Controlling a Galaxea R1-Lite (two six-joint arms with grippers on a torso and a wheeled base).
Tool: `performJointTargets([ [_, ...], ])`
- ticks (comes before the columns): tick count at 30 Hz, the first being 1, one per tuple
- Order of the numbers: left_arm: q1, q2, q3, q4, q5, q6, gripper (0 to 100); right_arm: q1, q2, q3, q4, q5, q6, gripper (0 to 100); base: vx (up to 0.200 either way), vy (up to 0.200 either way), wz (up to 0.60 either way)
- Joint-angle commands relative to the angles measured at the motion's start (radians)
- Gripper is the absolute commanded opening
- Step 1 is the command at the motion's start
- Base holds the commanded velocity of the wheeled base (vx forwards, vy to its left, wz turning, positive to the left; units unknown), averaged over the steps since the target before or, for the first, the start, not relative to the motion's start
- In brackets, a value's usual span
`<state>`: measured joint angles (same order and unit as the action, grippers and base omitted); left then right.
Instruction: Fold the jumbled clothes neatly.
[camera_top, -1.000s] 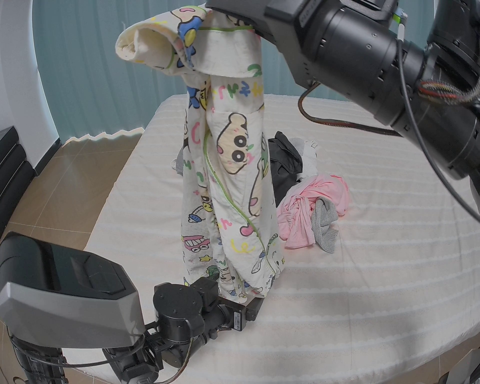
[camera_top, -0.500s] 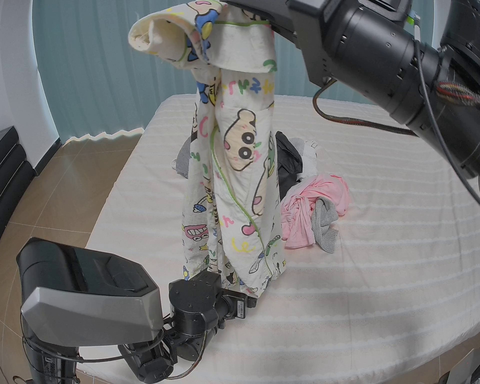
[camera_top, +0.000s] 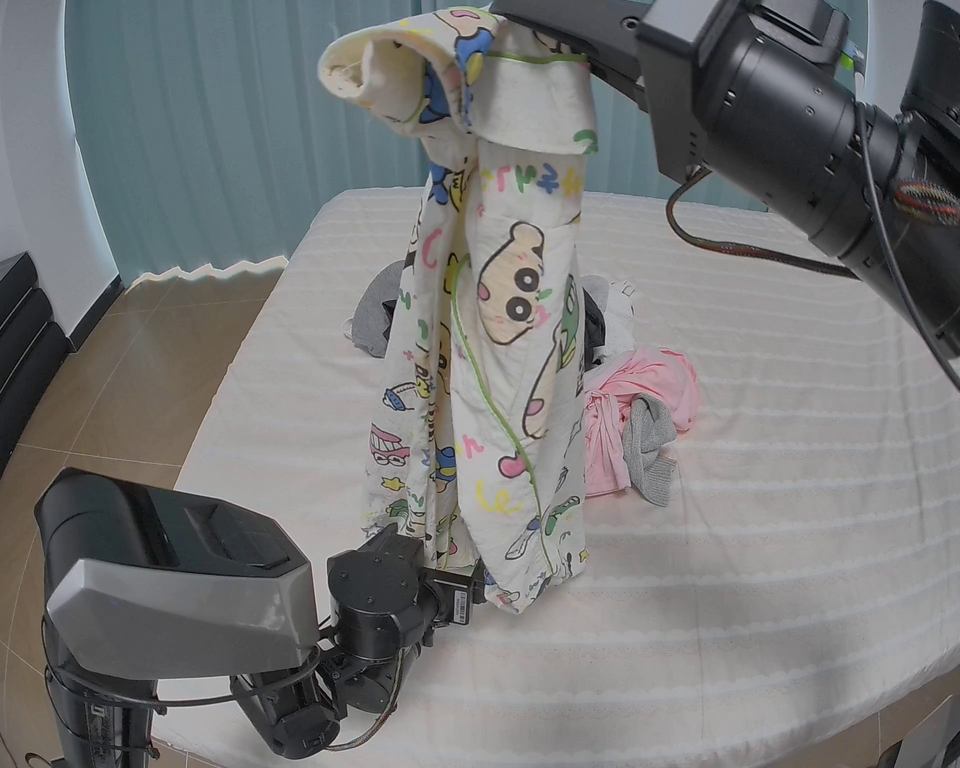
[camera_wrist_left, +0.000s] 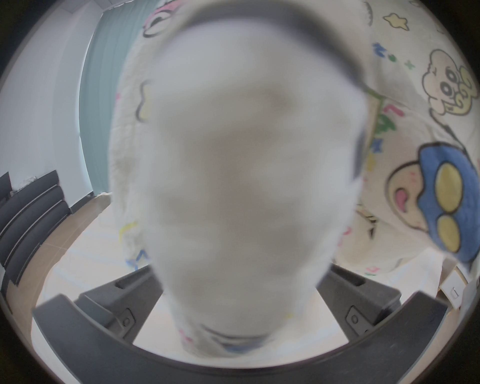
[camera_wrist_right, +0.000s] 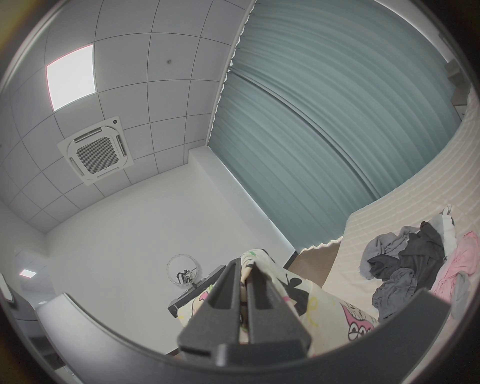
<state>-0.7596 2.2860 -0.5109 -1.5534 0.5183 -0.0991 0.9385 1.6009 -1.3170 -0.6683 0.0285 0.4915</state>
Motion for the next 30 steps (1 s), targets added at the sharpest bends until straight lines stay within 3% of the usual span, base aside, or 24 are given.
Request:
performJointTargets([
  [1, -0.003, -0.014, 0.028, -0.017, 0.028, -0.001, 100, -0.021, -0.010, 0.010, -0.001, 0.001, -0.001, 0, 0.000, 0.000, 0.00],
  [11, 0.000, -0.080, 0.137, -0.017, 0.055, -0.002, 100, -0.047, -0.010, 0.018, -0.001, -0.001, 0.044, 0, 0.000, 0.000, 0.00],
  [26, -0.004, -0.099, 0.133, -0.017, 0.055, -0.008, 100, -0.055, -0.009, 0.021, -0.001, -0.001, 0.048, 0, 0.000, 0.000, 0.00],
  [27, -0.004, -0.094, 0.133, -0.017, 0.055, -0.010, 0, -0.055, -0.009, 0.021, -0.001, -0.001, 0.048, 0, 0.000, 0.000, 0.00],
  [30, -0.006, -0.091, 0.130, -0.017, 0.057, -0.013, 0, -0.058, -0.009, 0.022, -0.001, -0.001, 0.048, 0, 0.000, 0.000, 0.00],
])
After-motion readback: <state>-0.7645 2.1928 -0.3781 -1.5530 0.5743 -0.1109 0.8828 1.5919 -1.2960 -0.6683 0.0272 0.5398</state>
